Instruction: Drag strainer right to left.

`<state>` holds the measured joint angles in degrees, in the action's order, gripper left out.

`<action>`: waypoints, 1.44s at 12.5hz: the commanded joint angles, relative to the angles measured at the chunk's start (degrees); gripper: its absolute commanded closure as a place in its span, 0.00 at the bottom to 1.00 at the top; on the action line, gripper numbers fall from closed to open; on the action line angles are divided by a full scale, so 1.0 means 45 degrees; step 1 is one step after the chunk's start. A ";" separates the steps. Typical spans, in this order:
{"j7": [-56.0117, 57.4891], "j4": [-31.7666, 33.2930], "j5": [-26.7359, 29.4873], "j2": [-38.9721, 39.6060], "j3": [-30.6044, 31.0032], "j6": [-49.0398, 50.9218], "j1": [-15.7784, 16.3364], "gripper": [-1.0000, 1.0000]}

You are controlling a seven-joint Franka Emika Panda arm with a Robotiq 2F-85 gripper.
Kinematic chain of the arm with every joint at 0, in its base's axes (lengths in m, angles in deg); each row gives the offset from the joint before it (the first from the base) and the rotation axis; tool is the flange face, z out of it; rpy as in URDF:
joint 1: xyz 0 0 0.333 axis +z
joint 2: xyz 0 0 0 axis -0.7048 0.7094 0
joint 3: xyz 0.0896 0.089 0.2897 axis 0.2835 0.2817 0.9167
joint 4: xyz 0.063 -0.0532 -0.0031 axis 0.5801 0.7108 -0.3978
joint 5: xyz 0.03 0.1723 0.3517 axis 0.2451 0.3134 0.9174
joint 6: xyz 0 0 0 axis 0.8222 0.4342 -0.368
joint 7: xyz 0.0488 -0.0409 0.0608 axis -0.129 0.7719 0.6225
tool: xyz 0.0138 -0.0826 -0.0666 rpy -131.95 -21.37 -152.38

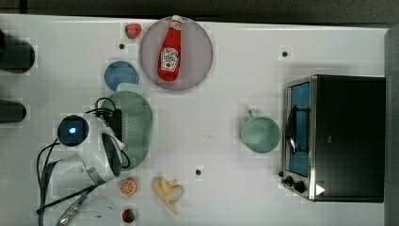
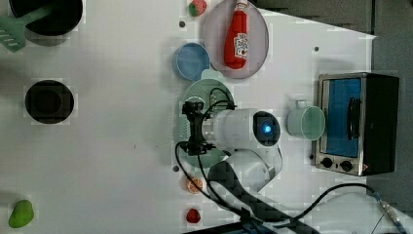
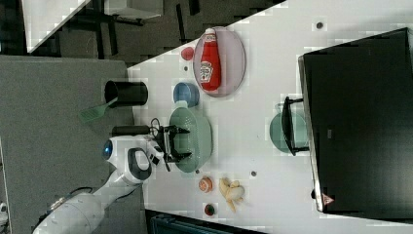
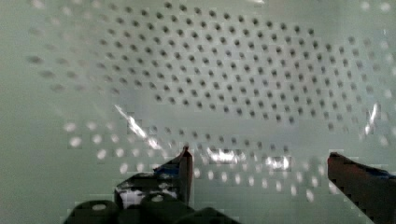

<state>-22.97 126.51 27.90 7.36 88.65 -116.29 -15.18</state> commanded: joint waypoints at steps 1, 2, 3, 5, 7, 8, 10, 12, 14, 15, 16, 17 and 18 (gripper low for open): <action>-0.1181 -0.0701 0.0428 0.0373 0.0334 0.0269 0.0555 0.00; -0.1244 -0.0889 0.0428 0.0471 0.0334 0.0272 0.0671 0.00; -0.1245 -0.1065 0.0444 0.0567 0.0335 0.0355 0.0779 0.00; -0.1261 -0.1462 0.0475 0.0751 0.0332 0.0421 0.0964 0.00; -0.1357 -0.1809 0.0725 0.0932 0.0334 0.0541 0.1134 0.00; -0.1390 -0.1996 0.0898 0.1018 0.0333 0.0544 0.1231 0.00; -0.1399 -0.2285 0.1065 0.1176 0.0333 0.0533 0.1449 0.00; -0.1415 -0.2620 0.1205 0.1347 0.0328 0.0568 0.1642 0.00; -0.1411 -0.2957 0.1266 0.1510 0.0311 0.0515 0.1803 0.00; -0.1406 -0.2990 0.1197 0.1510 0.0253 0.0507 0.1856 0.00; -0.1173 -0.2971 0.1019 0.1356 0.0112 0.0510 0.1896 0.00; -0.0587 -0.2925 0.0747 0.1045 -0.0116 0.0657 0.1909 0.00; 0.0288 -0.2825 0.0492 0.0574 -0.0391 0.1248 0.1913 0.00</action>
<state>-24.87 115.15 31.11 13.90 88.45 -112.27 -7.91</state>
